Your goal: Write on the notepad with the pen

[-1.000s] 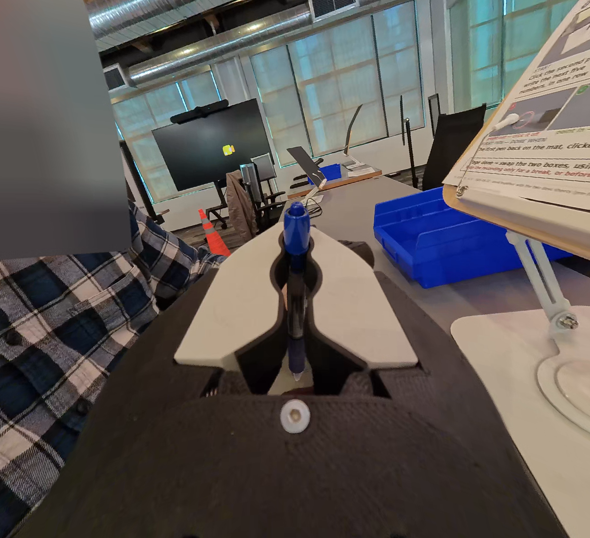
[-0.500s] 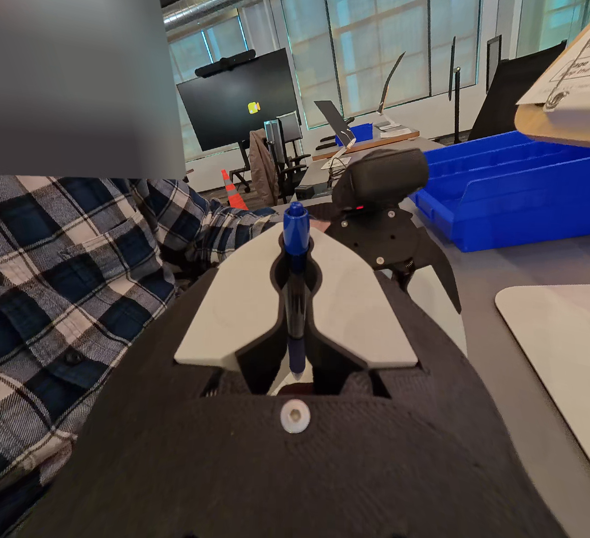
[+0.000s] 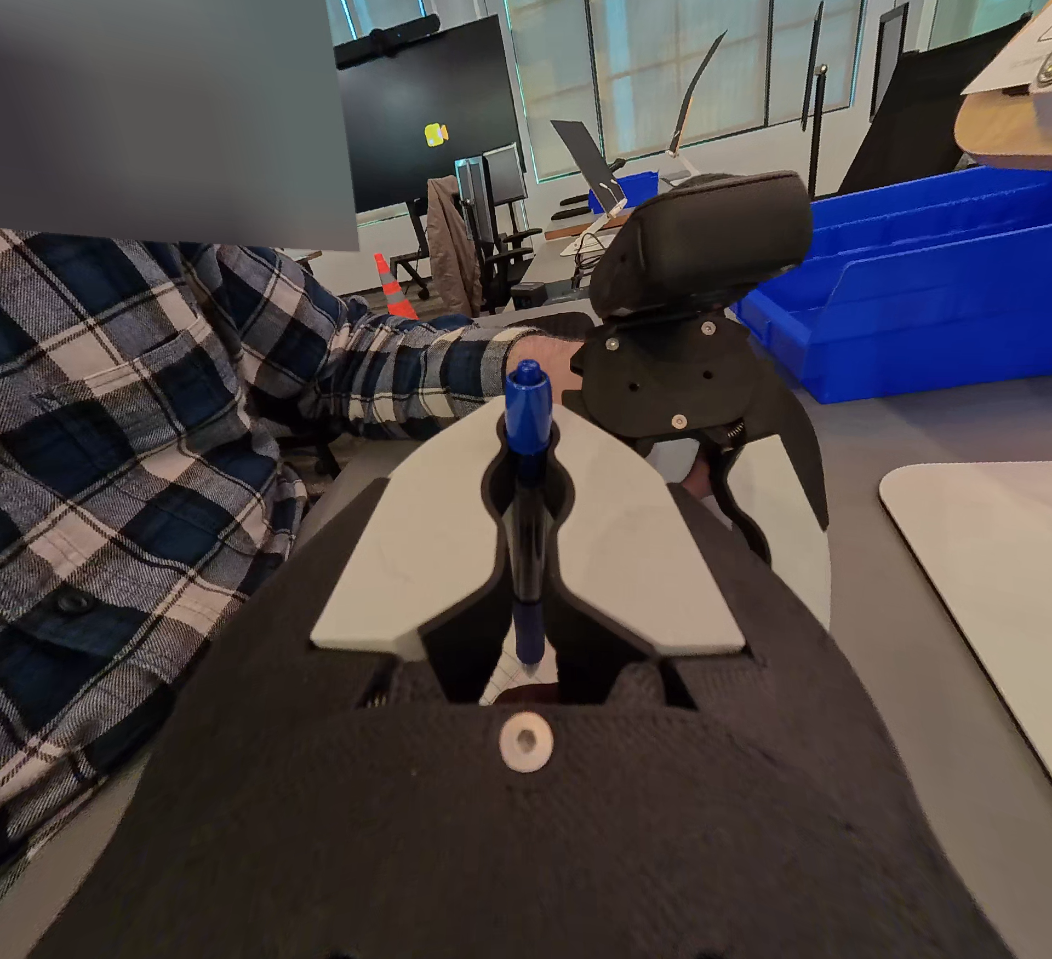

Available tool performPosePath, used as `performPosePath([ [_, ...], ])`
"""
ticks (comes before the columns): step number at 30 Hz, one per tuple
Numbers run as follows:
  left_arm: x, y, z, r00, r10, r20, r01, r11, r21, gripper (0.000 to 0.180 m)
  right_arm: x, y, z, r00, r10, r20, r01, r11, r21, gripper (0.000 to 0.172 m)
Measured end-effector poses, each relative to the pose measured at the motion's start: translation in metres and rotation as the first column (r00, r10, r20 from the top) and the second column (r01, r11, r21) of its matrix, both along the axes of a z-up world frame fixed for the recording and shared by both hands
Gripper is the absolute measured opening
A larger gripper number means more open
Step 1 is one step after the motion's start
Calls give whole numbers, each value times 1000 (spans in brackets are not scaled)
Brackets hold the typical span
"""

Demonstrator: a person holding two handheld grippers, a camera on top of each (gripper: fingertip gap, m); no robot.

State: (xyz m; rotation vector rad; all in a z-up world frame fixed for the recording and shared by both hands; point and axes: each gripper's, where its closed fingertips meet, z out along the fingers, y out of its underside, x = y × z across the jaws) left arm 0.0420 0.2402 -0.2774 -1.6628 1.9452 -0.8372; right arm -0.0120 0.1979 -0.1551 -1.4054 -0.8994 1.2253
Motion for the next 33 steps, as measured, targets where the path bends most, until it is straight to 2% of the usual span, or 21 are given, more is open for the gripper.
performPosePath([
  [21, 0, 1, -1, 1000, 8, -4, -8, 1000, -12, 57, -5, 4, -10, 999, -10, 45, 11, 1000, -12, 6],
  [25, -2, 2, 0, 1000, 3, -5, -3, 1000, -21, 58, 1, 4, 3, 999, -11, -37, 11, 1000, -10, 6],
  [27, -5, 4, 5, 1000, 1, 21, 0, 999, -39, 62, 7, 6, 12, 997, -24, -72, 24, 1000, 0, 6],
  [31, -7, -4, 35, 988, -18, 152, 46, 982, -183, 67, 17, 7, 26, 993, -38, -108, 40, 999, 21, 6],
  [33, -10, -6, 42, 981, -42, 189, 78, 980, -183, 64, 20, 9, 27, 994, -47, -95, 50, 998, 29, 6],
])
